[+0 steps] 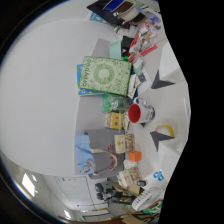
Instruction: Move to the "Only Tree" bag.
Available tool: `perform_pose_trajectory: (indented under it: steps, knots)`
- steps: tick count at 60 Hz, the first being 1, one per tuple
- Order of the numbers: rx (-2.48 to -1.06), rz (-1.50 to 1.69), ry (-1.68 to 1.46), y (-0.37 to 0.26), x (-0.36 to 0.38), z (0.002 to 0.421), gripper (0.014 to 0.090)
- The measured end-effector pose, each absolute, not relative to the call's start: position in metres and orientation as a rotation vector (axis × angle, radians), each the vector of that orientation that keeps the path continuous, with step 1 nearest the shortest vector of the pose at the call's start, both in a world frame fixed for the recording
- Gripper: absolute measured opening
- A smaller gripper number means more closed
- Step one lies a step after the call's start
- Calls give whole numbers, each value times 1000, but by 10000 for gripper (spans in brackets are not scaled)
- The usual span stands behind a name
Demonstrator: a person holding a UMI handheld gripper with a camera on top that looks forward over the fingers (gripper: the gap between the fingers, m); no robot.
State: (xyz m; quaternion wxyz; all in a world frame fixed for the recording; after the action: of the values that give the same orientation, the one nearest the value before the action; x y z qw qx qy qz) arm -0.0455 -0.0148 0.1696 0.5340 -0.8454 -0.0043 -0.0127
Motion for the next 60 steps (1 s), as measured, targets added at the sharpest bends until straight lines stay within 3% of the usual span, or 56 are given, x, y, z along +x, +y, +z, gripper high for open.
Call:
perform_pose_trajectory:
  steps: [26, 60]
  knots:
    - [-2056, -143, 62, 29, 79, 158, 842]
    - [-2001, -87, 46, 213, 150, 173, 842]
